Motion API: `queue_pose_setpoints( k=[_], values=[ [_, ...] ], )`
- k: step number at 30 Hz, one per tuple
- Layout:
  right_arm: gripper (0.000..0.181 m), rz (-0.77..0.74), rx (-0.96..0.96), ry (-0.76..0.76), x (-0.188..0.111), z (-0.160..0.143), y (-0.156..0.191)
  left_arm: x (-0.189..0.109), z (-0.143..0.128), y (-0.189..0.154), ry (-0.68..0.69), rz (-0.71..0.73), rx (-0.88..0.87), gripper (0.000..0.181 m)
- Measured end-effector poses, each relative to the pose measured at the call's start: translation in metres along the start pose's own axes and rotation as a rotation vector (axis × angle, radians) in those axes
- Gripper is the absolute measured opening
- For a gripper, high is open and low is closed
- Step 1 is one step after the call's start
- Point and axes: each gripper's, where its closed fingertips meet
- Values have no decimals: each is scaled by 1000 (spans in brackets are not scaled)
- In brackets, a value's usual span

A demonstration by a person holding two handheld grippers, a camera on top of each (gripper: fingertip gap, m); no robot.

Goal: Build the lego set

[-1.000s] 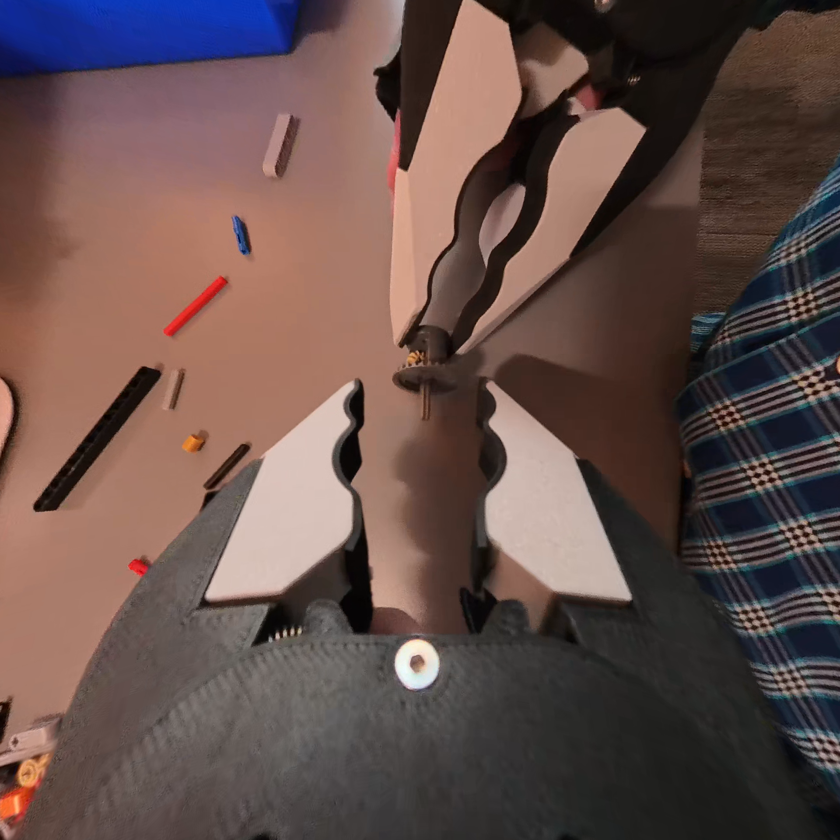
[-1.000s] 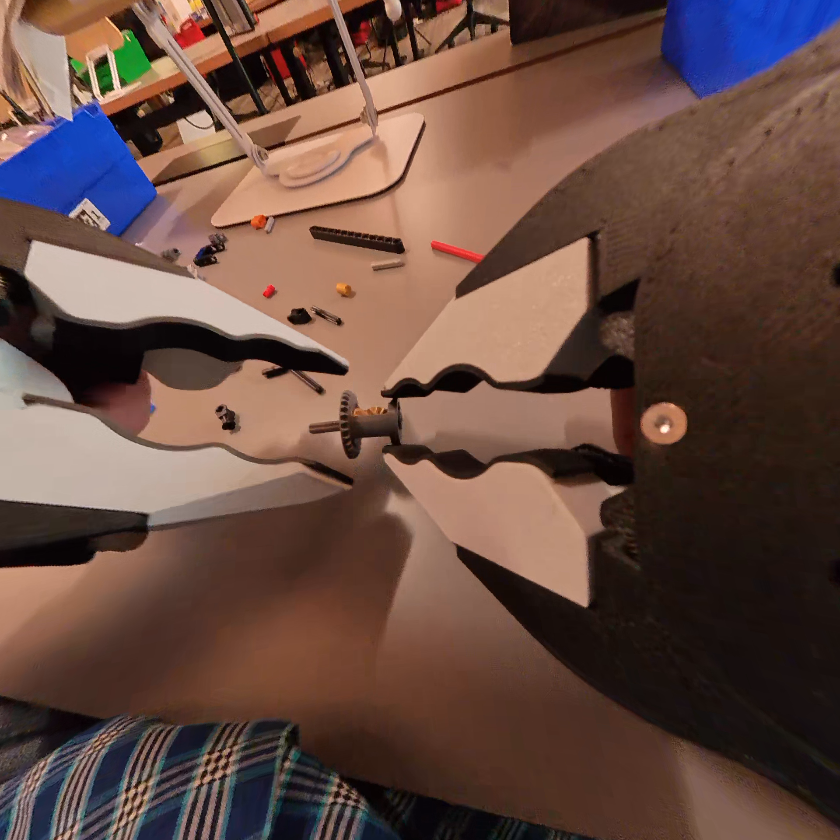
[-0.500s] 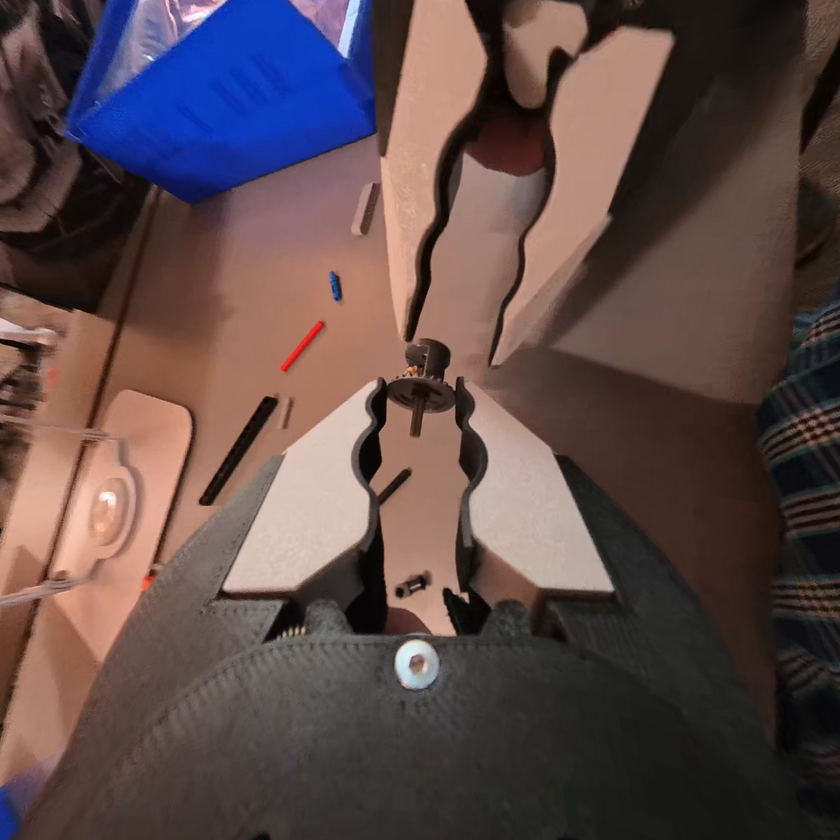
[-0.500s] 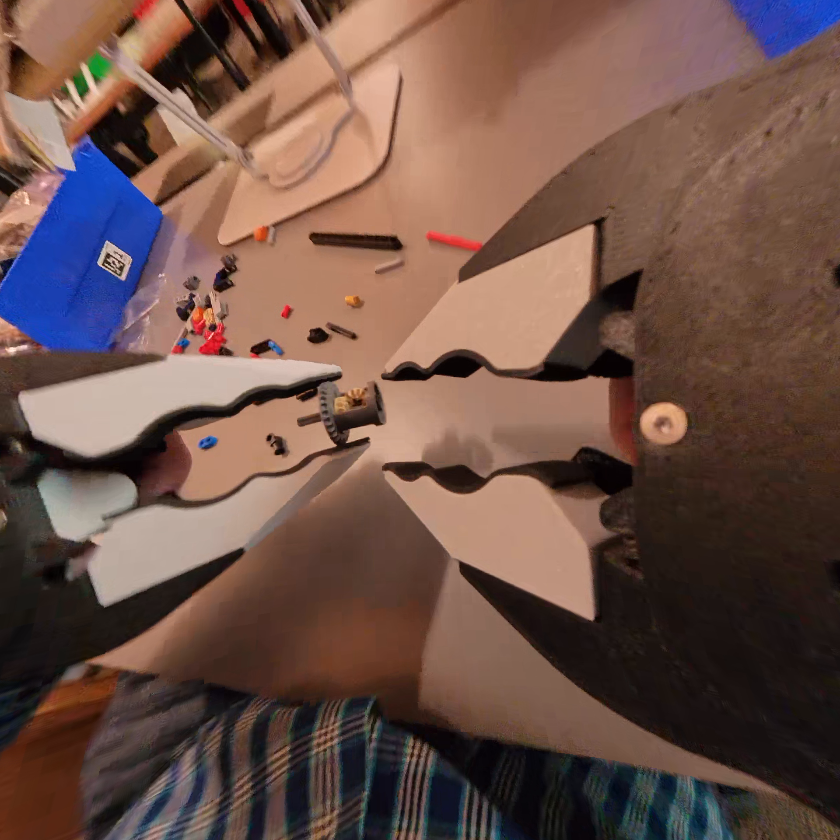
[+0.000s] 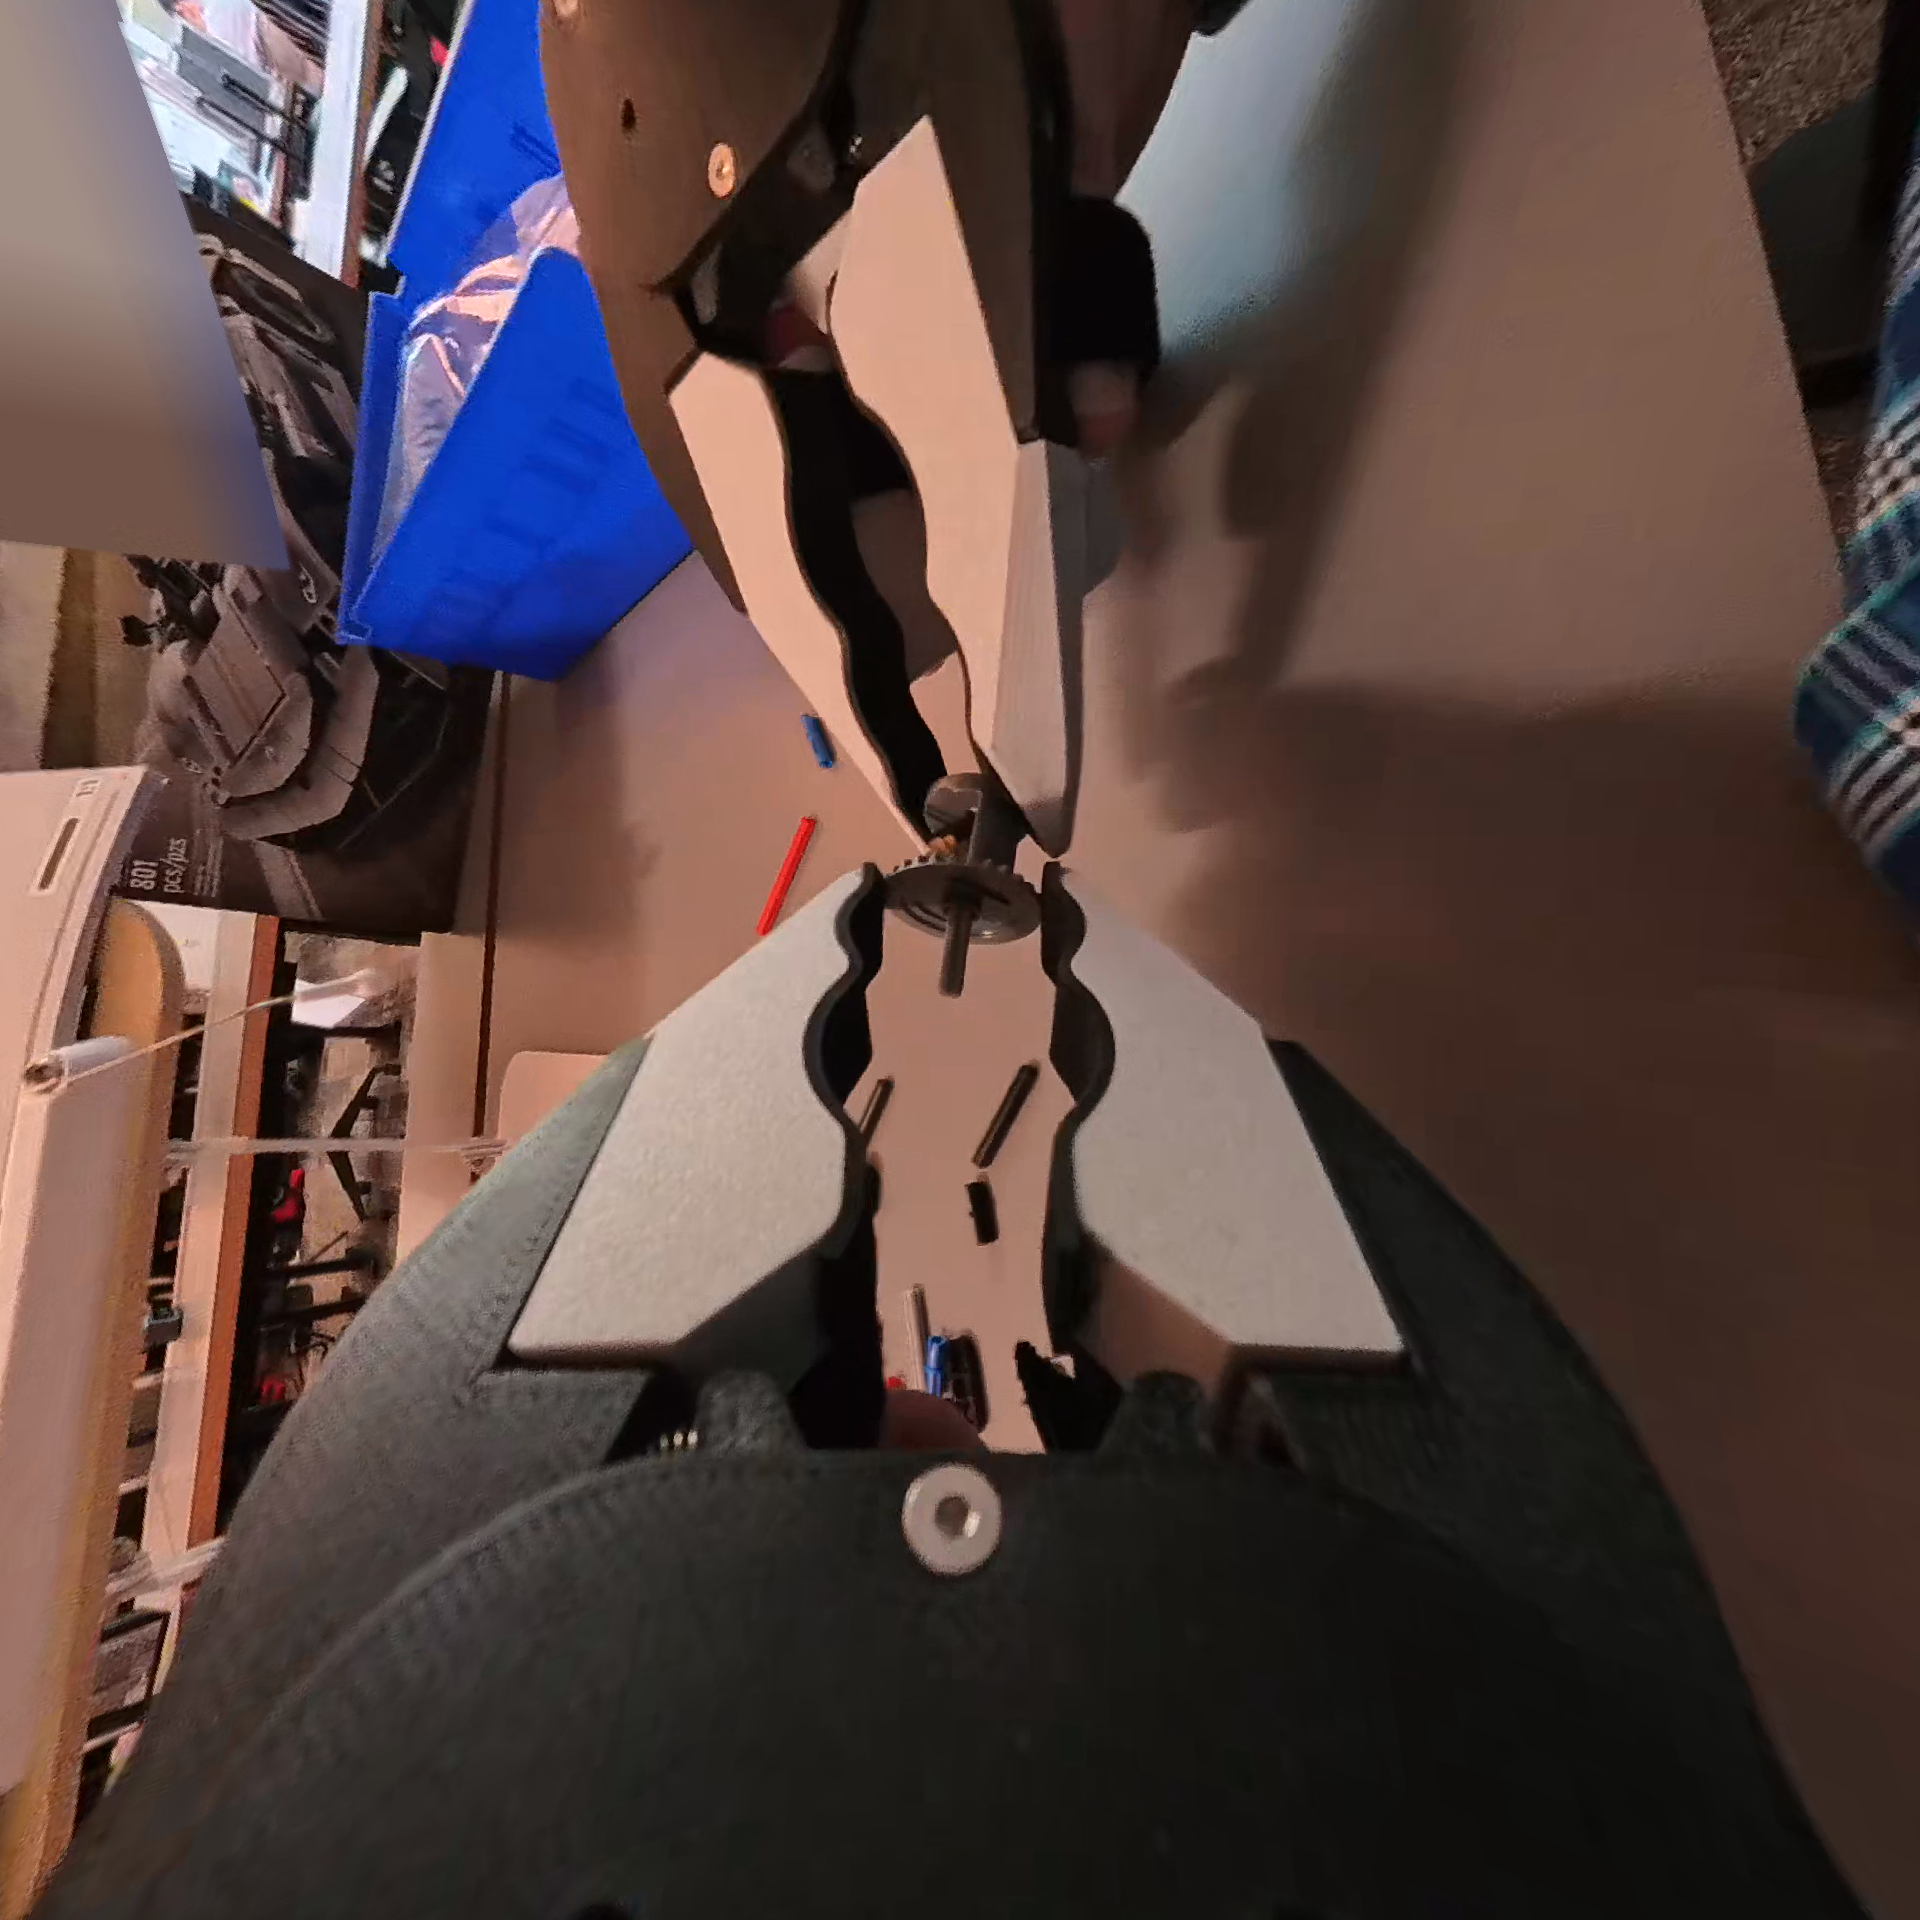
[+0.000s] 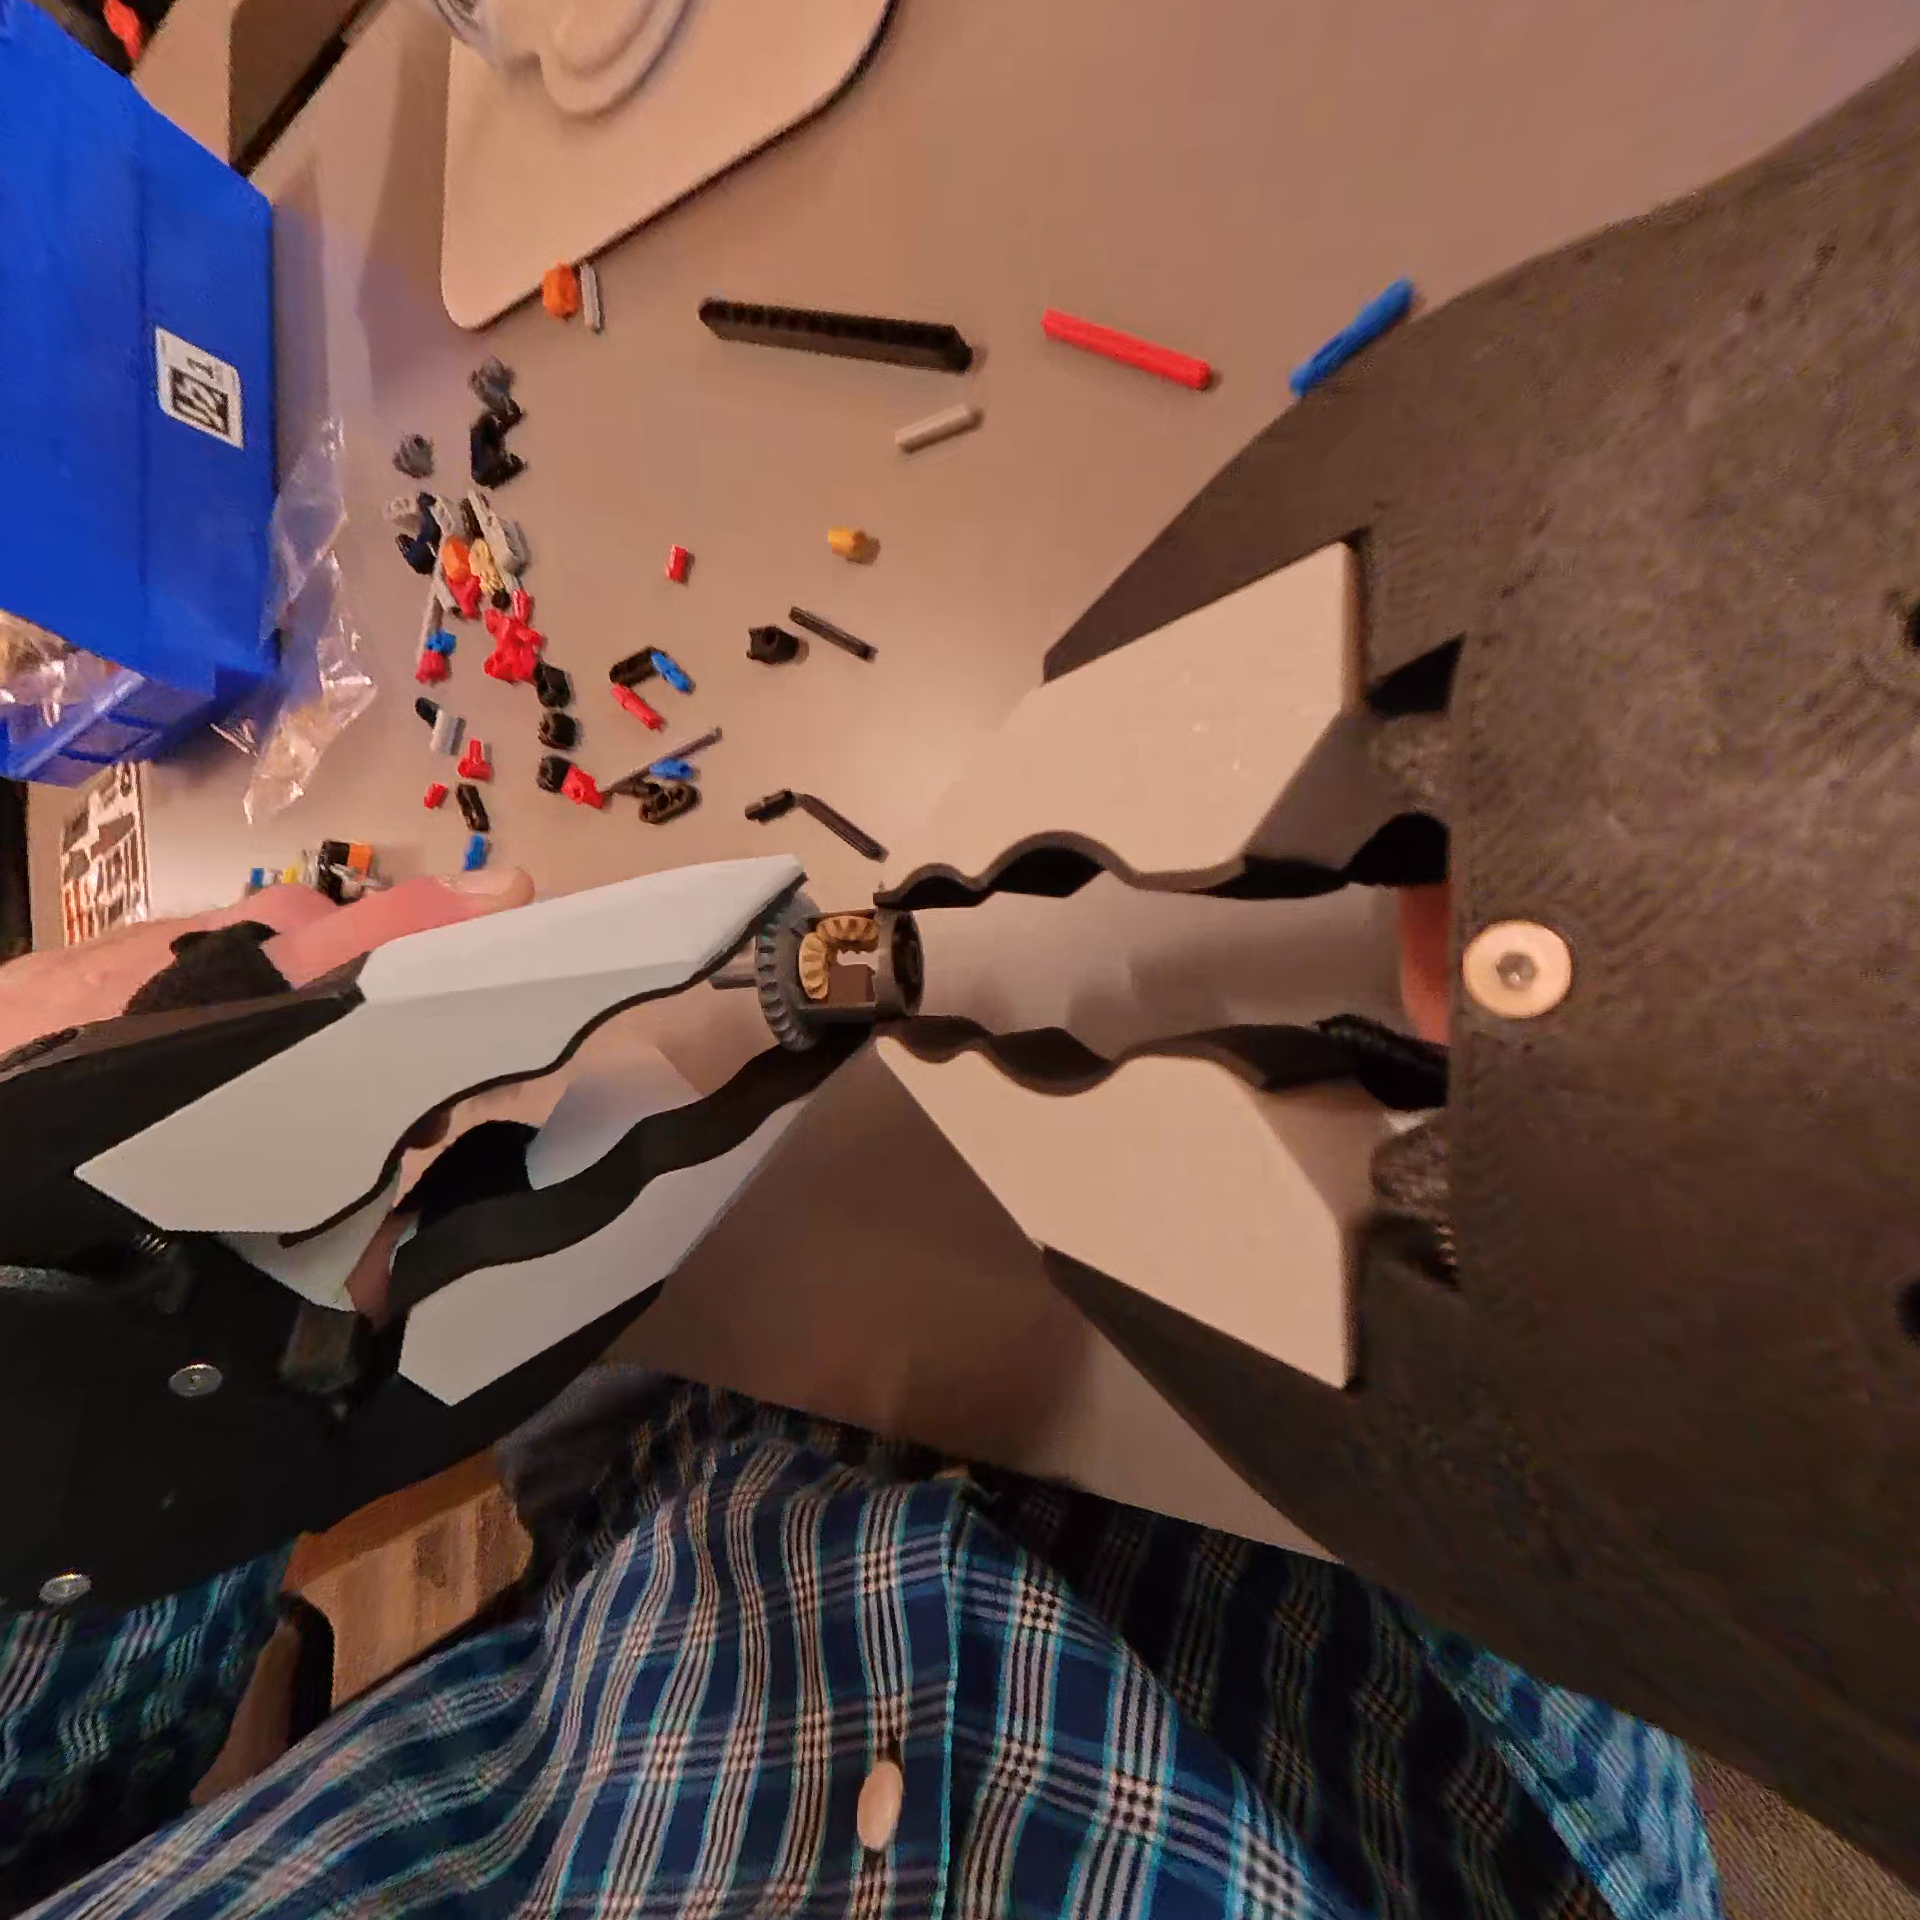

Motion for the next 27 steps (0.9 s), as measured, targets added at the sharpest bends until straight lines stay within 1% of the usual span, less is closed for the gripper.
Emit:
queue_pose_setpoints(
  k=[3,5,7,11,13,15,17,20,24,27],
  values=[
    [18,-116,-59,24,0,5,-8,-2,-4,6,-3,0,-70,30],
    [18,-191,-110,42,0,7,-12,-4,-11,6,11,-49,-157,43],
    [18,-251,-165,50,-1,12,-14,-10,-15,10,-9,-96,-273,49],
    [18,-314,-243,48,-3,22,-12,-20,-15,14,-111,-280,-563,56],
    [18,-334,-269,37,-4,27,-13,-22,-14,16,-158,-345,-663,55],
    [18,-341,-286,34,-2,28,-12,-23,-12,14,-196,-412,-724,54],
    [18,-334,-293,20,0,31,-9,-25,-9,11,-223,-467,-771,46],
    [18,-332,-301,6,2,33,-7,-27,-7,14,-259,-489,-820,28],
    [19,-308,-293,-10,6,36,-4,-30,-10,12,-259,-479,-849,28],
    [28,-284,-273,-19,8,38,-4,-35,-15,9,-238,-468,-866,28]
  ],
)
Point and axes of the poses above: each gripper's, where its closed fingertips meet, x out along the fingers, z out of its top, y = z × x across the jaws, and after that the axes turned 14 degrees about y, right-handed
